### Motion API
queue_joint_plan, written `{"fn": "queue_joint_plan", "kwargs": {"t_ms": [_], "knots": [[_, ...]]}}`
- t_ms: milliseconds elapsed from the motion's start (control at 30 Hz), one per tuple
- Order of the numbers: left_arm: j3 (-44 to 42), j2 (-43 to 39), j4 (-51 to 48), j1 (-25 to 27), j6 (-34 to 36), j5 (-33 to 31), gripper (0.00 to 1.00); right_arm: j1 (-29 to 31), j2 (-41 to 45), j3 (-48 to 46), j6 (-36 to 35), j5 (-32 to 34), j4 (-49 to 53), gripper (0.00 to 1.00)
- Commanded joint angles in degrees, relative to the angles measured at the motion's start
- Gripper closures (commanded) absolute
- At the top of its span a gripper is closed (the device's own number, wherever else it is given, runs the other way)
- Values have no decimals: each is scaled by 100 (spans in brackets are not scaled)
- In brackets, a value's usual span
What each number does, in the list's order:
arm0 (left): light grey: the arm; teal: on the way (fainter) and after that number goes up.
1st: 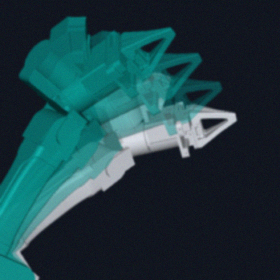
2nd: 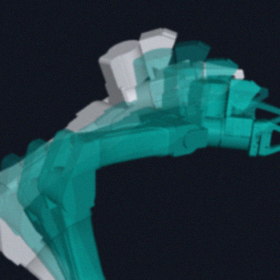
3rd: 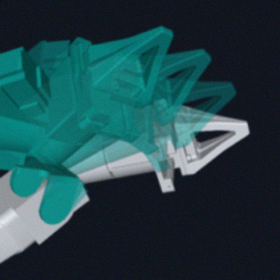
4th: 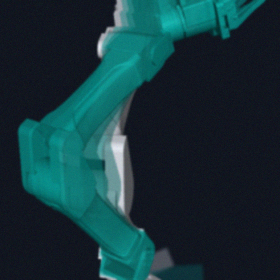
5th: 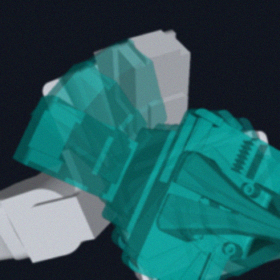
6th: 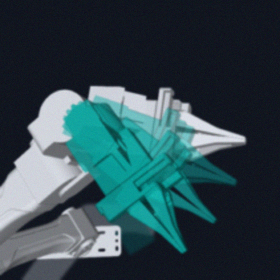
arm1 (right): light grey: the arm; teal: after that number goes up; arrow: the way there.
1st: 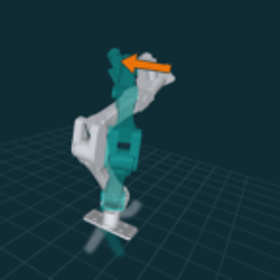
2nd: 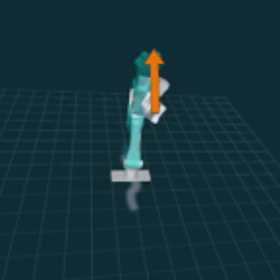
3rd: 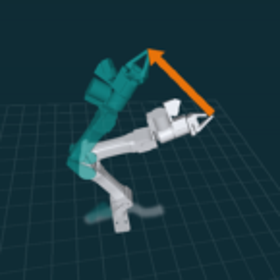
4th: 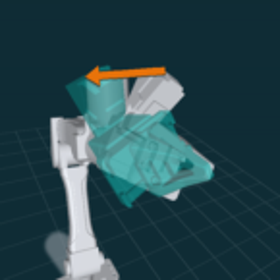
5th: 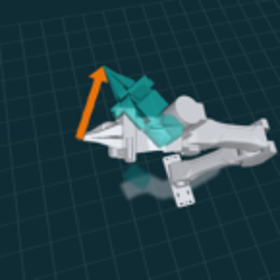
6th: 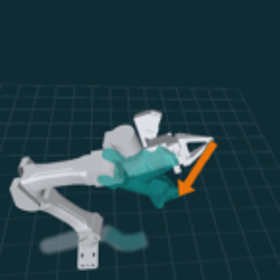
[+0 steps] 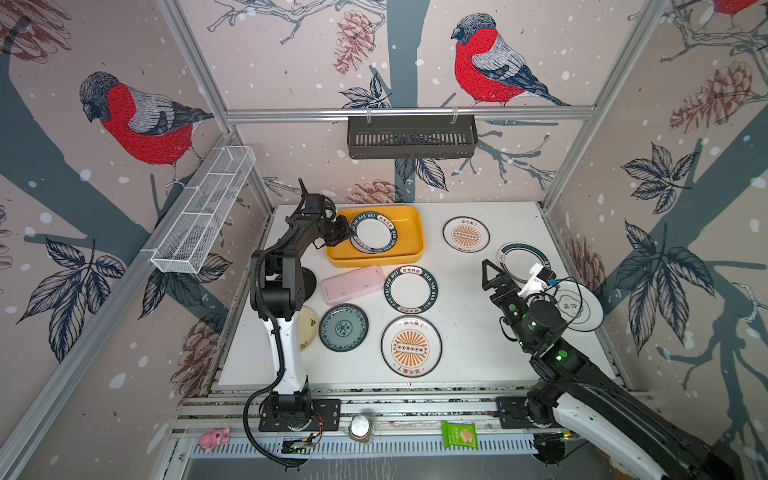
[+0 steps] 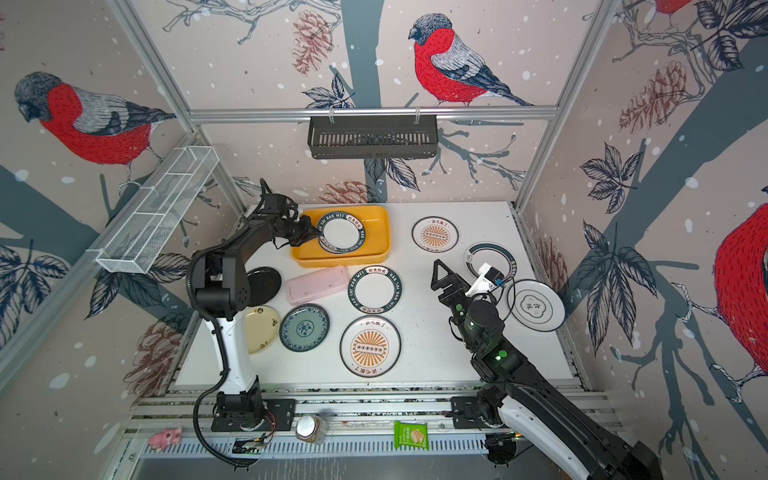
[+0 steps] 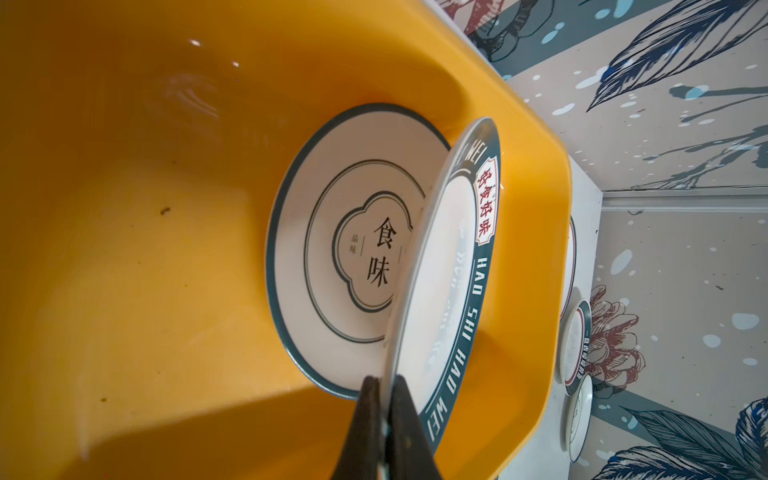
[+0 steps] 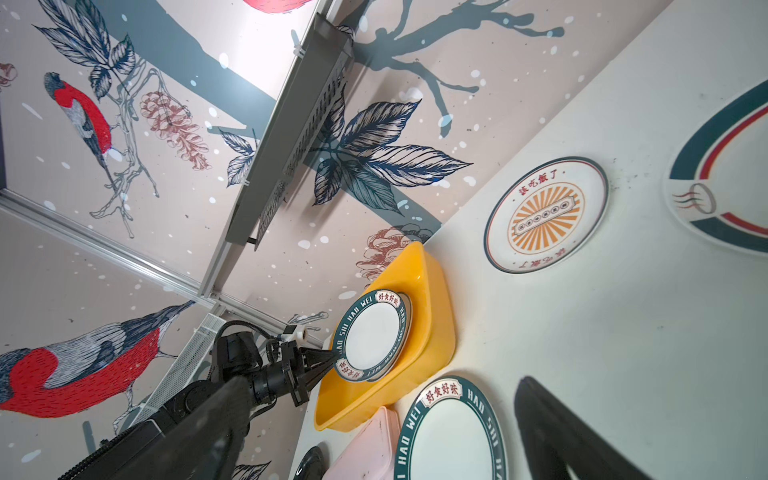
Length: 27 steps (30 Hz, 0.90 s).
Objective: Place the plates into the plastic bin on the countertop
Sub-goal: 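Lower the plate into the yellow bin with the left gripper while the right withdraws, then open the left gripper and lift it off the plate in the bin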
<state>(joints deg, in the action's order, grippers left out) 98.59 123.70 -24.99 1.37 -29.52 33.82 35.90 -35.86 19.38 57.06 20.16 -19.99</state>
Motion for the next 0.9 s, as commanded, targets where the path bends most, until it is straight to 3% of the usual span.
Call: {"fn": "queue_joint_plan", "kwargs": {"t_ms": [0,400,533,667,867], "knots": [[157,123,-102,-24,90,98,100,-1,-15,21,-21,198,81,0],[229,373,-85,-127,73,8,98,0,-155,119,15,195,166,0],[202,399,-96,-161,109,-28,88,-3,-193,128,43,115,190,0],[153,381,-86,-162,187,-33,68,-4,-205,133,55,85,172,0],[94,321,-139,-165,410,38,57,-4,-257,154,55,23,145,0]]}}
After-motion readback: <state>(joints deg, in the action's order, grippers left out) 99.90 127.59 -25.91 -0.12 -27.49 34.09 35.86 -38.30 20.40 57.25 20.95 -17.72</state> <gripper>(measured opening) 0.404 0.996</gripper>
